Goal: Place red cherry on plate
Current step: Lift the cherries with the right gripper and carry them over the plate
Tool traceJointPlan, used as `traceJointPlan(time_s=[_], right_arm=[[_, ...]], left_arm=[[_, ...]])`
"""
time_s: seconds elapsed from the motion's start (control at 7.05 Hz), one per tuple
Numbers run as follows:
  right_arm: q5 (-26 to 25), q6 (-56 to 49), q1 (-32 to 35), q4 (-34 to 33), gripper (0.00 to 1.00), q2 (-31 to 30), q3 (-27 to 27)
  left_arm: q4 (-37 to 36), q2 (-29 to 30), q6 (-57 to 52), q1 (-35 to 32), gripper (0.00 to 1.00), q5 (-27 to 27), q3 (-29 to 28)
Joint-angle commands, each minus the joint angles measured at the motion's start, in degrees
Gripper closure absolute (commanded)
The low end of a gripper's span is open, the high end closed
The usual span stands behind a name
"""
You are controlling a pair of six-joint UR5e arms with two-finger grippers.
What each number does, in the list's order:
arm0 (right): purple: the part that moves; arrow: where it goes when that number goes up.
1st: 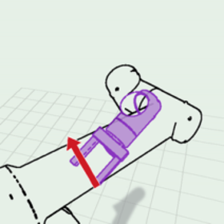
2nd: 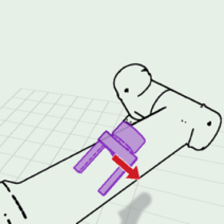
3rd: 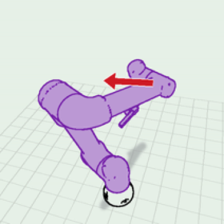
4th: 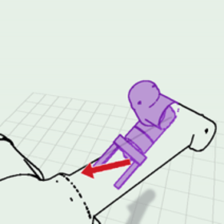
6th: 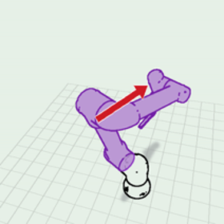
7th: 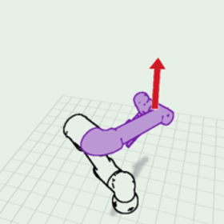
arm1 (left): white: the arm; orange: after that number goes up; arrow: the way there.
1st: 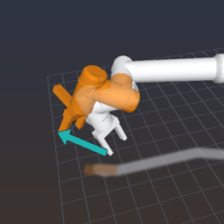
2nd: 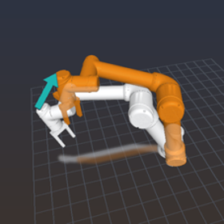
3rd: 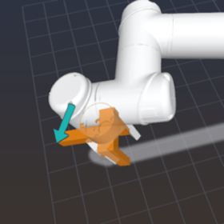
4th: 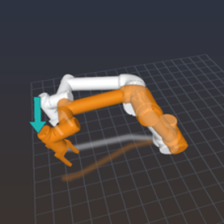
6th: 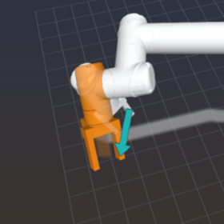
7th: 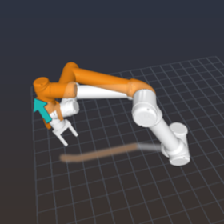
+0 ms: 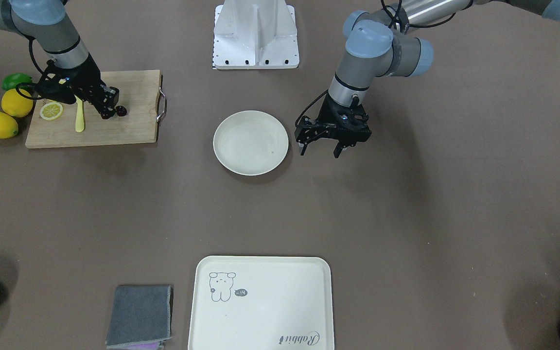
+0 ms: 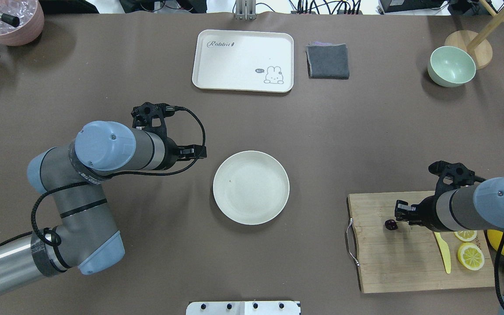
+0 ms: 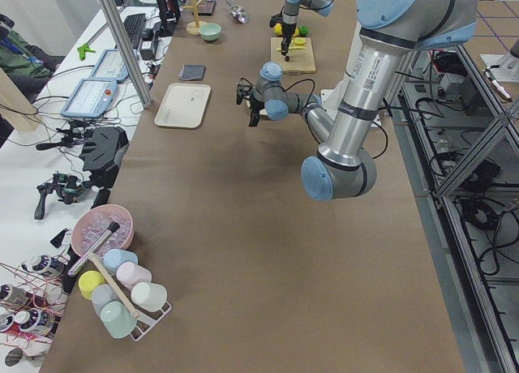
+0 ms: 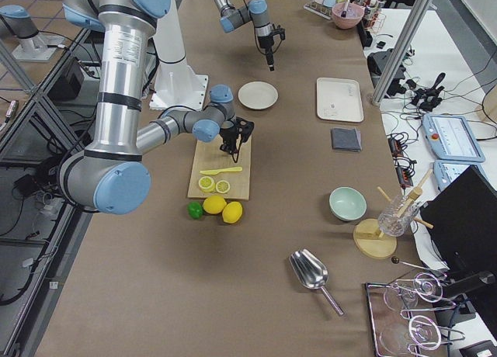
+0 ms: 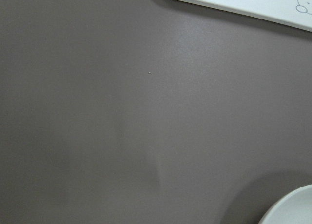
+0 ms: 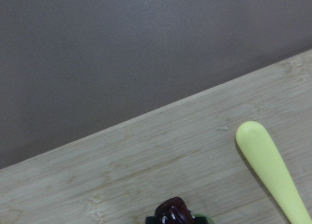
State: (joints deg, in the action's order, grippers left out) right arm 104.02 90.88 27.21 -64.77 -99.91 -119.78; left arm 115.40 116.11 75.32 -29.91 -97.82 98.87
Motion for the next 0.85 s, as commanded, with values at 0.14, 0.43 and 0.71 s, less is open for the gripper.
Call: traceJointPlan(time_s=[0.14, 0.43, 0.71], right_arm=[[0.30, 0.00, 1.35, -0.70, 1.00, 6.79, -2.48], [0.13, 0.00, -0.39, -9.68, 1.00, 20.46, -0.91], [-0.75, 0.09, -1.28, -20.10, 1.00, 37.87, 7.67]], left_arm=[[0.00, -0.18, 0.00, 0.21, 0.02, 0.00, 0.10], [0.00, -1.31, 0.00, -0.14, 0.02, 0.00, 0.01], [0.09, -2.20, -0.09, -0.50, 0.02, 0.00, 0.01]])
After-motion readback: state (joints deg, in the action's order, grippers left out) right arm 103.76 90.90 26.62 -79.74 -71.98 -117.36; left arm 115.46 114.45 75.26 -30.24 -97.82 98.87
